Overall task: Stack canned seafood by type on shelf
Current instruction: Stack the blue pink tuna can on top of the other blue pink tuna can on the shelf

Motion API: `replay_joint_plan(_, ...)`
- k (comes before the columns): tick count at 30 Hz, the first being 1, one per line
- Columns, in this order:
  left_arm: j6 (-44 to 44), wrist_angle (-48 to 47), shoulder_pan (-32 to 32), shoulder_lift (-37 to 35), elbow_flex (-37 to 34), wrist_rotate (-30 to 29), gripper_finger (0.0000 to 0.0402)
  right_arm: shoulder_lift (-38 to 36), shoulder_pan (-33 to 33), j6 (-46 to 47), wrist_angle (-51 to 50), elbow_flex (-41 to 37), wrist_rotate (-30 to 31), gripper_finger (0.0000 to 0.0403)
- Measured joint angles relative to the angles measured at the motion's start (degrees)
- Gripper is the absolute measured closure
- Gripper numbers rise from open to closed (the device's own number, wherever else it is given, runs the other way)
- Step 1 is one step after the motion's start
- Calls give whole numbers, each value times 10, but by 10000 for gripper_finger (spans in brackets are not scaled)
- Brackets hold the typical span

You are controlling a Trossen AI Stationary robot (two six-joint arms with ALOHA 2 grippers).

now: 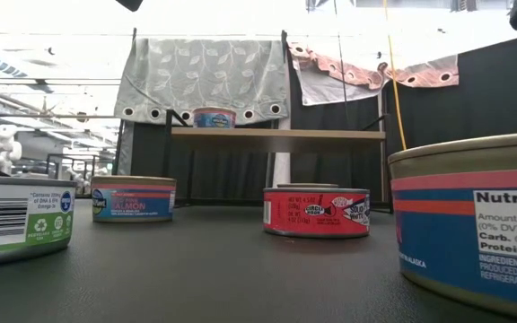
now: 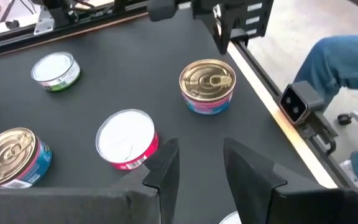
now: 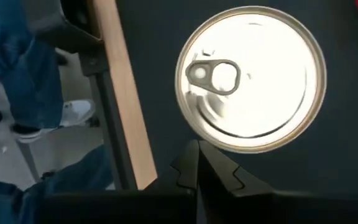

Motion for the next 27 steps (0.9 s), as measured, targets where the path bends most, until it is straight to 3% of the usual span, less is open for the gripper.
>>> replay_joint_plan(22,4,22,-3,6,0,5,275,20,-6,17,-38,2,2,403)
replay_joint_plan(27,34,57,-6,15,0,35,275,21,-5,17,-42,2,4,403)
